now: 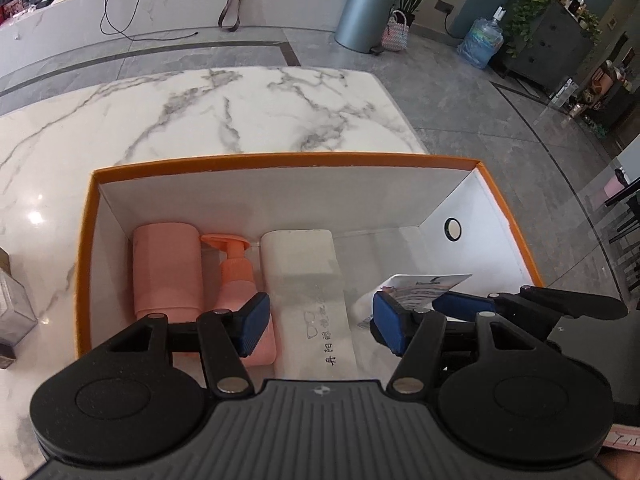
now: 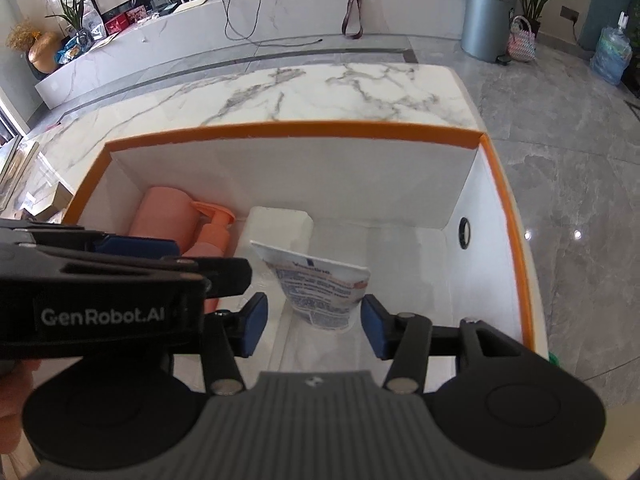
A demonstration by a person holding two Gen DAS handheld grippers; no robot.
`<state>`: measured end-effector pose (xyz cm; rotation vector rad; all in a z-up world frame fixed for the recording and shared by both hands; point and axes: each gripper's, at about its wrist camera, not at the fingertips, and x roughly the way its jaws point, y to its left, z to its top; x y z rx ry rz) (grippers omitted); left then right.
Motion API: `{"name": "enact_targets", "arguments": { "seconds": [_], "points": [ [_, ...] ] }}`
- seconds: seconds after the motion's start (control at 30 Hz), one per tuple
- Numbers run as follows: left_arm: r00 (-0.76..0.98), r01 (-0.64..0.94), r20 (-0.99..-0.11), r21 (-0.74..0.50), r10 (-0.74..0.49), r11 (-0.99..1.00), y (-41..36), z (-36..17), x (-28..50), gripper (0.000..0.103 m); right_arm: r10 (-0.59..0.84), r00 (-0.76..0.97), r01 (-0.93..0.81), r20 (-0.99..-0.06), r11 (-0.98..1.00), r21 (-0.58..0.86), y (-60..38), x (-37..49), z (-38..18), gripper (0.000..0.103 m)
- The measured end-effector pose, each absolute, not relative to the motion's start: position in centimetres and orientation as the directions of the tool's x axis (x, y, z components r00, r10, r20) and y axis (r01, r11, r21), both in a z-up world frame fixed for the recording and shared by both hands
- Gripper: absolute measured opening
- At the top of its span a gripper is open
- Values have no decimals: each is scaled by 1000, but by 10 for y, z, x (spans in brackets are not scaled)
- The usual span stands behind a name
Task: Organize rigid objects
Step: 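Lower the glasses case into the box and open the left gripper while the right releases the tube, then move both tools out of the box back toward the items on the table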
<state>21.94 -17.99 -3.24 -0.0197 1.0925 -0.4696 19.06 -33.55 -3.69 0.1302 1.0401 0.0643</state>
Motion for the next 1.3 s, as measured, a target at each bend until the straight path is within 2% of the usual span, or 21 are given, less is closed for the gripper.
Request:
{"name": "enact_targets", "arguments": {
  "seconds": [0.43, 0.63, 0.83, 1.07, 1.3],
  "points": [
    [468, 363, -774, -272, -426, 891, -140, 7, 187, 69, 140, 602, -18, -786, 987, 162, -309, 163, 3, 55],
    [519, 326, -731, -309, -442, 894, -98, 26, 171, 69, 160, 641, -53, -751, 985, 164, -285, 151, 23, 56],
    [584, 267, -702, -307, -407, 913, -50, 36, 156, 69, 196, 675, -95, -711, 979, 181, -253, 137, 40, 56],
    [603, 199, -713, -299, -357, 933, 6, 31, 141, 69, 278, 684, -146, -675, 958, 247, -211, 125, 45, 56],
    [601, 159, -740, -259, -302, 953, 41, 14, 131, 69, 338, 645, -218, -685, 941, 260, -162, 120, 31, 55]
  ]
}}
